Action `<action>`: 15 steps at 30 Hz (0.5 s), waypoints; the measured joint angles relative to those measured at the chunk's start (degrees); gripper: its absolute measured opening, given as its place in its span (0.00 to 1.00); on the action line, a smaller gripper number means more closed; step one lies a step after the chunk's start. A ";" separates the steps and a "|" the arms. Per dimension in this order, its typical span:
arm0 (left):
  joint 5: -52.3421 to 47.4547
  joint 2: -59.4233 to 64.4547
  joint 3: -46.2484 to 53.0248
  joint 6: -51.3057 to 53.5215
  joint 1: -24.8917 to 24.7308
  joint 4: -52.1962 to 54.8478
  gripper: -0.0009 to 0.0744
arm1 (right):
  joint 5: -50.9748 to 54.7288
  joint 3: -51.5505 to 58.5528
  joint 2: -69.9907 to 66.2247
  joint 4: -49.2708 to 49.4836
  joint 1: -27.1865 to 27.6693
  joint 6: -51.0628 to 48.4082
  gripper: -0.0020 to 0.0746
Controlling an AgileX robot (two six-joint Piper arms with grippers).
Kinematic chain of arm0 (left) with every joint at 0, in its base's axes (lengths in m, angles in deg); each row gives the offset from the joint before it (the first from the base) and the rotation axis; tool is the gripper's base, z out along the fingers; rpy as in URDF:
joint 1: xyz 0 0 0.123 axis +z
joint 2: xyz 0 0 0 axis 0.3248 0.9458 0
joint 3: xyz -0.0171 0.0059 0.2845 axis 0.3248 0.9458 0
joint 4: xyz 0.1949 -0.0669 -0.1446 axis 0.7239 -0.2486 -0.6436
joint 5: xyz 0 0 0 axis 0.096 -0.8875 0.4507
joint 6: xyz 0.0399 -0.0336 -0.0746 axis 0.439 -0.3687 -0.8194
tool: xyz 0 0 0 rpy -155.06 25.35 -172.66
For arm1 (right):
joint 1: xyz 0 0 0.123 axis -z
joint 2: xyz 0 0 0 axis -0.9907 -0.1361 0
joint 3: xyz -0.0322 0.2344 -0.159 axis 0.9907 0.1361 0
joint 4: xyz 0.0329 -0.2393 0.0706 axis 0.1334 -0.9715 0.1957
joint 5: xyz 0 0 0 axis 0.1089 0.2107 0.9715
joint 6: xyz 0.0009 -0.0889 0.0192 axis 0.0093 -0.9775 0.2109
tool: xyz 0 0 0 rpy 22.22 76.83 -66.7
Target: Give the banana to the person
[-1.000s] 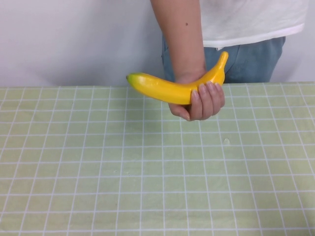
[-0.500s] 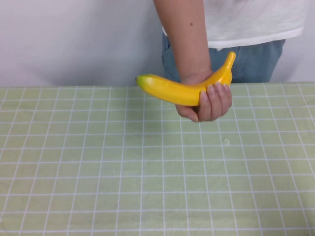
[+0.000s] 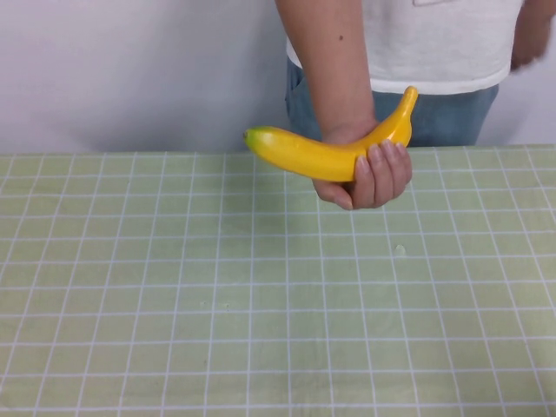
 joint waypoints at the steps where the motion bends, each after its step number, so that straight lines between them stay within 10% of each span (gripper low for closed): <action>1: 0.40 -1.54 2.32 -0.34 -0.01 -0.10 0.01 | 0.00 0.00 0.00 0.00 0.00 0.00 0.01; 15: -6.05 -6.00 8.41 -7.36 -0.01 -0.10 0.01 | 0.00 0.00 0.00 0.00 0.00 0.00 0.01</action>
